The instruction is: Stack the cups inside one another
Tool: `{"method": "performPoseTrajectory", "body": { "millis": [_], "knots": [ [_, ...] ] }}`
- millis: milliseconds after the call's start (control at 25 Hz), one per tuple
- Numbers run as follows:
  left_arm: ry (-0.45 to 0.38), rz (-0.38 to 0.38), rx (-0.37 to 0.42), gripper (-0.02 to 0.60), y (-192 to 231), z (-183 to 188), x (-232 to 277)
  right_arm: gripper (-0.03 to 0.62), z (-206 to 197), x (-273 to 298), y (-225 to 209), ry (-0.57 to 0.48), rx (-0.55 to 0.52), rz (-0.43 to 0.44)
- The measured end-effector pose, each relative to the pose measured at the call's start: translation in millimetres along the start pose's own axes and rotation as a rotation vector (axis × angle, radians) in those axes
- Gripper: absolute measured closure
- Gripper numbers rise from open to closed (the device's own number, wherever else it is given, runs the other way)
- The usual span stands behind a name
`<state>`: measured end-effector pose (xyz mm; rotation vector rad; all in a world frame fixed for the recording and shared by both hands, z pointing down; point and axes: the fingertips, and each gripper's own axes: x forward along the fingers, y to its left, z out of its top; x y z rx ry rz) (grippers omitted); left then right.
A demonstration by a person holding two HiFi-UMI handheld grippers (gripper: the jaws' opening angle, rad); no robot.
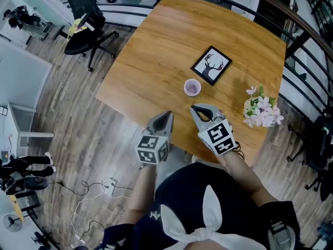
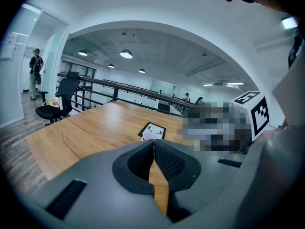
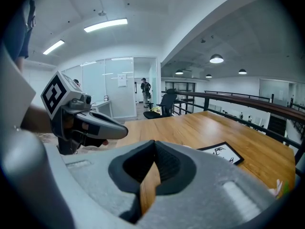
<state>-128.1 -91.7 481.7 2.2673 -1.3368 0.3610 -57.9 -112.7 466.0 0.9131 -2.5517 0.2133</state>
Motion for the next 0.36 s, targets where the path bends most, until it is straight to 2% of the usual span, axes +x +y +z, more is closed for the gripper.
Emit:
{"method": "performPoseTrajectory", "body": {
  "millis": [360],
  "knots": [
    [0.002,-0.015,-0.011,0.561,-1.0,-9.7,5.7,0.597,-6.3,-1.9,5.8,0.025,-0.002,0.011]
  ]
}}
